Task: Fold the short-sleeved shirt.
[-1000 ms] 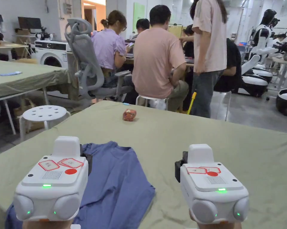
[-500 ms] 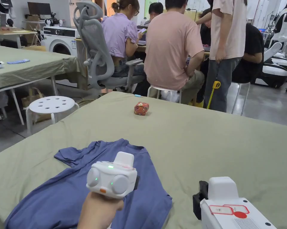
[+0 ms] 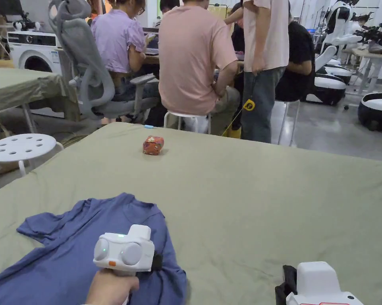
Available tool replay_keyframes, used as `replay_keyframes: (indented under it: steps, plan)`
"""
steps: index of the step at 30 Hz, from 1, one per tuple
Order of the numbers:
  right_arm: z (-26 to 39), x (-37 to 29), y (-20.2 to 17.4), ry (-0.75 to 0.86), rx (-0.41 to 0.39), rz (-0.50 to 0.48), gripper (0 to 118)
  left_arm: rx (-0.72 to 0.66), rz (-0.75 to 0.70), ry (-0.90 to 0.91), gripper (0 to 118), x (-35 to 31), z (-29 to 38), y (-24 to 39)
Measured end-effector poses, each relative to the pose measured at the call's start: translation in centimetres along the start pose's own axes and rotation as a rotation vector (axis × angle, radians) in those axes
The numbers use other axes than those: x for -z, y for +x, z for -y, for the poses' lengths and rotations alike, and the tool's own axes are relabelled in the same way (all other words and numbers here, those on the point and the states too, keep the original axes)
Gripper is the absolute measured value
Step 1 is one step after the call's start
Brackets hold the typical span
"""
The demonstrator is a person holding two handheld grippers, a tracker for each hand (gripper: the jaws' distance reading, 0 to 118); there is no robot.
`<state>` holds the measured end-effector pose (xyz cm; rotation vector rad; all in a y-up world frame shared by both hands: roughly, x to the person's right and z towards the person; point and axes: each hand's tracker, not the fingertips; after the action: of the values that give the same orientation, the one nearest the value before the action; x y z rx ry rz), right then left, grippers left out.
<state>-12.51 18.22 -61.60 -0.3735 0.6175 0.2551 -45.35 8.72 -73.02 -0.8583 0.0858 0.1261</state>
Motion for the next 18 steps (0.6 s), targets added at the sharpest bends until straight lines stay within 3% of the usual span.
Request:
replay_keyframes:
  steps: [1,2,5,10,18]
  plan:
    - [0.2,-0.5,0.5,0.004,0.01,0.008,0,-0.029,0.004,0.009,1,-0.4,-0.3,-0.2]
    - [0.3,-1.2,0.9,0.004,0.023,0.015,0,-0.06,0.018,0.013,1,-0.9,-0.4,-0.3]
    - [0.7,-3.5,2.7,0.012,0.041,0.041,0,0.034,-0.021,0.092,0,-3.6,-1.7,1.1]
    - [1.1,-8.1,5.9,0.047,0.08,0.121,0,0.117,0.075,0.25,0,-10.2,-6.2,8.3]
    - [2.3,-17.3,11.8,0.094,0.127,0.298,0,0.254,0.564,0.408,0,-19.9,-10.1,29.3]
